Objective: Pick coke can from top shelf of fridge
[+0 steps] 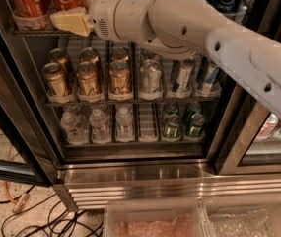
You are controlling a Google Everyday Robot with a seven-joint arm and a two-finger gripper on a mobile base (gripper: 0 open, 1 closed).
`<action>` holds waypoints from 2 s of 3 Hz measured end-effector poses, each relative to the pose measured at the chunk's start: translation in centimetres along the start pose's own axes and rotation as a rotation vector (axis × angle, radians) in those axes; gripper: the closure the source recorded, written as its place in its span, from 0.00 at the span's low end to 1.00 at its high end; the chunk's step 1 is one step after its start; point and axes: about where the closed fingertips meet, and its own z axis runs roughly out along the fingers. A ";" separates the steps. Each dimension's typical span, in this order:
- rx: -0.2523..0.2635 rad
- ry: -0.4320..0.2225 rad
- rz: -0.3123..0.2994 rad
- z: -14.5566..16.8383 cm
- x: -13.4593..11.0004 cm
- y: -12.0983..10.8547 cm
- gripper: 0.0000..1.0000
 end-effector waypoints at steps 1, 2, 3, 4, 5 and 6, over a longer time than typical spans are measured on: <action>0.000 -0.003 0.004 0.3 0.0 -0.2 0.30; 0.018 -0.018 0.014 0.5 -0.2 -0.8 0.30; 0.040 -0.038 0.021 0.6 -0.5 -1.7 0.30; 0.064 -0.060 0.038 0.6 -0.7 -2.3 0.30; 0.082 -0.089 0.070 1.4 -0.7 -2.7 0.29; 0.082 -0.089 0.070 1.4 -0.7 -2.7 0.28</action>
Offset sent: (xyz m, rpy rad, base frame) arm 0.0194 -0.0067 0.0047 0.0497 -0.0009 -0.0437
